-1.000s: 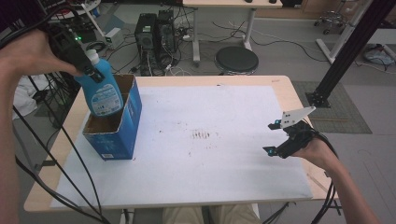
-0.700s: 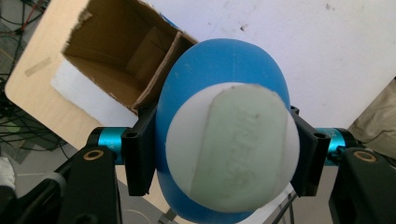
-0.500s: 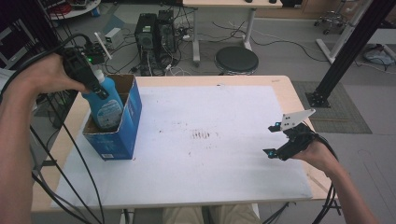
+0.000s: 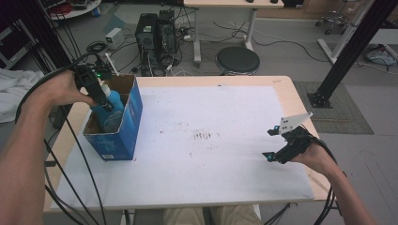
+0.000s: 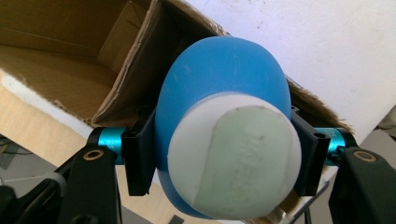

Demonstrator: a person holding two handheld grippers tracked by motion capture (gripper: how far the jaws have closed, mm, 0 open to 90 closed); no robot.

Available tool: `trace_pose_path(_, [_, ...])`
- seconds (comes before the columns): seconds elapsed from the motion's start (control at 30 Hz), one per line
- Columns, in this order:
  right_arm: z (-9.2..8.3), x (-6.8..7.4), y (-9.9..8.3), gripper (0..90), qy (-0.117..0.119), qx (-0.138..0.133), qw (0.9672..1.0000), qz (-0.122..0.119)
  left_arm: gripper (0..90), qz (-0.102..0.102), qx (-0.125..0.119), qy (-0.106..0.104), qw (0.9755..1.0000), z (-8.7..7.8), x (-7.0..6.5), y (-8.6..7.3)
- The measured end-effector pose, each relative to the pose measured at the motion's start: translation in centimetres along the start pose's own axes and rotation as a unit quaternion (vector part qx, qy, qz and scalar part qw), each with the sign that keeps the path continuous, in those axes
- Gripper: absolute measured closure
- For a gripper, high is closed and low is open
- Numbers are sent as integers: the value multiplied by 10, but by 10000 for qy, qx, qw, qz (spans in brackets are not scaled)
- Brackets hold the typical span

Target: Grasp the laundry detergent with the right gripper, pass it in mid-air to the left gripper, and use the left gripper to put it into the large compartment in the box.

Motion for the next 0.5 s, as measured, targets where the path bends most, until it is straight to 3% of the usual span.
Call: trace_pose_path(0.5, [6,4,-4,116,28,53,10000,13,374,256,167,-1,9995,32,-2,-3])
Point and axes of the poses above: each handheld gripper's, and its own axes: z roughly forward along the jaws, y roughly out of its top, x roughly to its left, the point moved 8 cm from there along z, roughly forward along the jaws, and after that the axes turned 8 degrees about x, right-handed, at the moved point
